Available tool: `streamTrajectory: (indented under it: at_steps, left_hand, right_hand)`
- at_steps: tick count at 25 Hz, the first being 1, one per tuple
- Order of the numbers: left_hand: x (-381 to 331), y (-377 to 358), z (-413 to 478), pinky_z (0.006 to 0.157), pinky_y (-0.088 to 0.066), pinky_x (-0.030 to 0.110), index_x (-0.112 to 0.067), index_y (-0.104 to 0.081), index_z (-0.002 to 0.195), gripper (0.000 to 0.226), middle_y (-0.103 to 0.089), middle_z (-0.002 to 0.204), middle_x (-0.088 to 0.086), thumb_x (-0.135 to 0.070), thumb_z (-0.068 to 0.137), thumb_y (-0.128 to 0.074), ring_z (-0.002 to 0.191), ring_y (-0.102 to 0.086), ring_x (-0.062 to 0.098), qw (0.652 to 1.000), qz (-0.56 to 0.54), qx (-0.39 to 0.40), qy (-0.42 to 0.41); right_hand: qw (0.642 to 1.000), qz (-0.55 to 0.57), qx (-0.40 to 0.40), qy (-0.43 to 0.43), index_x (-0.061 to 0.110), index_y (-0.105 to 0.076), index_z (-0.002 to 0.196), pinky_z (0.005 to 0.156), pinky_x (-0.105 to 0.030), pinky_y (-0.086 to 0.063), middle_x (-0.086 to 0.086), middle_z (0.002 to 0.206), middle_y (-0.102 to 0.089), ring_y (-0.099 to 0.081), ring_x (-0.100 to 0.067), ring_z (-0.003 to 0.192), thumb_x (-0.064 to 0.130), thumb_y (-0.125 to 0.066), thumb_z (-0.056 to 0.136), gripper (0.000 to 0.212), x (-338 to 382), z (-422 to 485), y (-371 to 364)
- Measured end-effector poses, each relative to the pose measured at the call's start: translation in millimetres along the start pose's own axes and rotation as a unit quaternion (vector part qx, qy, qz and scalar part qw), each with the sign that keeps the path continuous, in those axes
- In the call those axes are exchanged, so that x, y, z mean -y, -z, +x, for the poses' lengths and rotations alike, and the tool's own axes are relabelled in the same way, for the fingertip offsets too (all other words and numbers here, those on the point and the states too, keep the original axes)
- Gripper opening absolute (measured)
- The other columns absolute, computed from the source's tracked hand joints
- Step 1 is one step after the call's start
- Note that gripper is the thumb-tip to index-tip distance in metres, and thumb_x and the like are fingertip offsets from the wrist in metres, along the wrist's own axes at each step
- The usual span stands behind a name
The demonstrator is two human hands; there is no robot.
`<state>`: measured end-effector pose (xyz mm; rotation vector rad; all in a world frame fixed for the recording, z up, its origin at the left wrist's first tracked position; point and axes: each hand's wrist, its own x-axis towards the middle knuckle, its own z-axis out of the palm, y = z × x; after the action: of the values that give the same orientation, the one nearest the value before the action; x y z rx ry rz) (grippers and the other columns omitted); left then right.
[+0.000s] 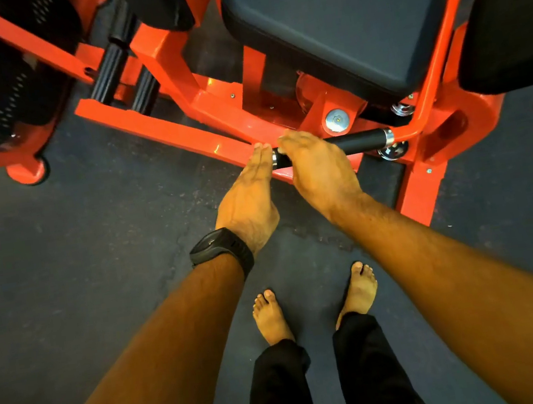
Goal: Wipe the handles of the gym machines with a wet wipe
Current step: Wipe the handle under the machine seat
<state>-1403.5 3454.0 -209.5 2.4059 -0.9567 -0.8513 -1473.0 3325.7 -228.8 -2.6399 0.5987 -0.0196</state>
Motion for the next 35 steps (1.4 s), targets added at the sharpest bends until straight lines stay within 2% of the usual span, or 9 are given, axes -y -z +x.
streamTrajectory:
  at_steps: [3,9,12,15,19,22,27,29,35]
  left_hand:
    - [-3,4,-1,0.119,-0.015,0.02,-0.018,-0.015,0.16,0.09,-0.012,0.167,-0.001,0.011,0.08,-0.045,0.152,-0.016,0.01,1.0,0.011,0.007,0.003]
    - [1,8,0,0.119,-0.024,0.025,-0.021,-0.013,0.16,0.093,-0.011,0.167,-0.005,0.009,0.081,-0.05,0.152,-0.018,0.01,0.999,0.042,0.02,-0.001]
    - [3,8,0,0.117,-0.021,0.024,-0.02,-0.011,0.16,0.095,-0.012,0.167,-0.003,0.008,0.08,-0.053,0.151,-0.02,0.012,0.998,0.057,0.022,-0.007]
    - [5,9,1,0.117,-0.02,0.023,-0.02,-0.011,0.16,0.098,-0.012,0.168,-0.003,0.006,0.08,-0.06,0.151,-0.019,0.011,0.997,0.071,0.027,-0.006]
    - [2,10,-1,0.119,-0.018,0.027,-0.019,-0.01,0.16,0.098,-0.012,0.168,-0.002,0.007,0.08,-0.059,0.151,-0.021,0.015,0.996,0.084,0.032,-0.01]
    - [0,11,-2,0.118,-0.021,0.029,-0.02,-0.009,0.16,0.097,-0.011,0.168,-0.003,0.006,0.081,-0.057,0.151,-0.021,0.015,0.996,0.085,0.025,-0.005]
    - [-5,14,-1,0.118,-0.02,0.028,-0.02,-0.012,0.161,0.095,-0.014,0.167,-0.003,0.006,0.079,-0.054,0.151,-0.023,0.016,0.994,0.102,0.03,0.0]
    - [-7,15,-1,0.118,-0.022,0.03,-0.019,-0.013,0.161,0.095,-0.015,0.167,-0.002,0.005,0.079,-0.055,0.151,-0.022,0.016,0.995,0.096,0.029,0.008]
    - [-10,16,-5,0.118,-0.022,0.028,-0.017,-0.012,0.161,0.095,-0.012,0.168,0.0,0.002,0.079,-0.055,0.152,-0.018,0.015,0.994,0.103,0.042,-0.004]
  right_hand:
    - [0.999,0.009,-0.004,0.034,0.001,-0.061,0.13,0.099,-0.049,-0.051,-0.016,0.138,-0.058,-0.057,-0.033,0.126,-0.005,-0.056,0.083,0.048,-10,-7,-1]
    - [0.998,0.004,-0.061,0.008,0.001,-0.067,0.115,0.086,-0.047,-0.057,-0.015,0.126,-0.066,-0.064,-0.033,0.116,0.02,-0.063,0.09,0.032,-16,-14,-7]
    - [0.995,0.046,-0.077,-0.035,0.007,-0.063,0.125,0.084,-0.048,-0.058,-0.013,0.126,-0.066,-0.064,-0.033,0.114,0.009,-0.059,0.093,0.033,-10,-15,-6]
    - [0.998,-0.001,-0.032,0.049,0.005,-0.053,0.14,0.102,-0.041,-0.047,-0.015,0.143,-0.054,-0.053,-0.032,0.131,-0.003,-0.052,0.088,0.052,-7,-18,-8]
    - [0.993,-0.009,-0.076,-0.094,0.019,-0.047,0.146,0.113,-0.03,-0.032,-0.003,0.151,-0.047,-0.044,-0.019,0.138,0.016,-0.038,0.103,0.044,-40,-25,-4]
    - [0.997,-0.015,-0.074,0.001,0.013,-0.045,0.148,0.107,-0.04,-0.043,-0.005,0.155,-0.042,-0.041,-0.022,0.142,0.004,-0.038,0.096,0.053,-25,-35,-9]
    - [0.991,-0.007,-0.098,-0.091,0.014,-0.045,0.148,0.105,-0.047,-0.045,-0.006,0.156,-0.04,-0.041,-0.027,0.141,-0.002,-0.046,0.093,0.058,-27,-34,-11]
    - [0.992,-0.043,-0.109,-0.039,0.009,-0.053,0.141,0.103,-0.046,-0.047,-0.014,0.146,-0.051,-0.05,-0.032,0.134,-0.001,-0.05,0.089,0.054,-30,-35,-16]
    - [0.972,-0.047,-0.204,-0.103,0.002,-0.069,0.118,0.077,-0.041,-0.058,-0.014,0.122,-0.068,-0.064,-0.035,0.092,0.001,-0.072,0.08,0.038,-15,-27,-34]
